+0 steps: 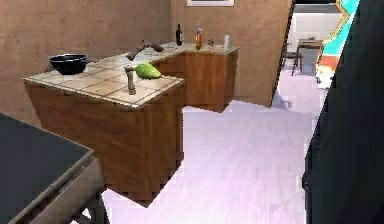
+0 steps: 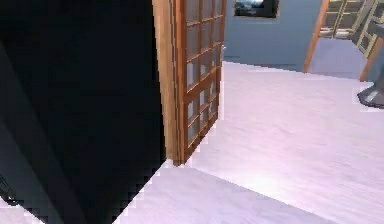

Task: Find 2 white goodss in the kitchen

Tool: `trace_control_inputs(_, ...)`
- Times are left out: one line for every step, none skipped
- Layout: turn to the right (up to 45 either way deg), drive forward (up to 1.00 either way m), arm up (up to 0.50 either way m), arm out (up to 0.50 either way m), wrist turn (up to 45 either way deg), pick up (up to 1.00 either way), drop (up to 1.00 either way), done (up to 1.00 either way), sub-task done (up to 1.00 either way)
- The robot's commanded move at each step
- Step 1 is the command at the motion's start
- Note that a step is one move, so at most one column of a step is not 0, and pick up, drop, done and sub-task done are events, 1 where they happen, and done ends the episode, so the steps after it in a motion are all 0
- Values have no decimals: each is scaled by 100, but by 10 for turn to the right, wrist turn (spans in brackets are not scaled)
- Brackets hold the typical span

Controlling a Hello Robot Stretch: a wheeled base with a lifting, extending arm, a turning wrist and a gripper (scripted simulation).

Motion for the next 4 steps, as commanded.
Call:
trace_control_inputs(-450, 0, 0, 0, 0, 0, 0, 0, 0)
trace_control_inputs(-450, 0, 0, 0, 0, 0, 0, 0, 0)
trace_control_inputs(-240, 0, 0, 0, 0, 0, 0, 0, 0)
trace_control_inputs(0, 0, 0, 0, 0, 0, 0, 100, 0)
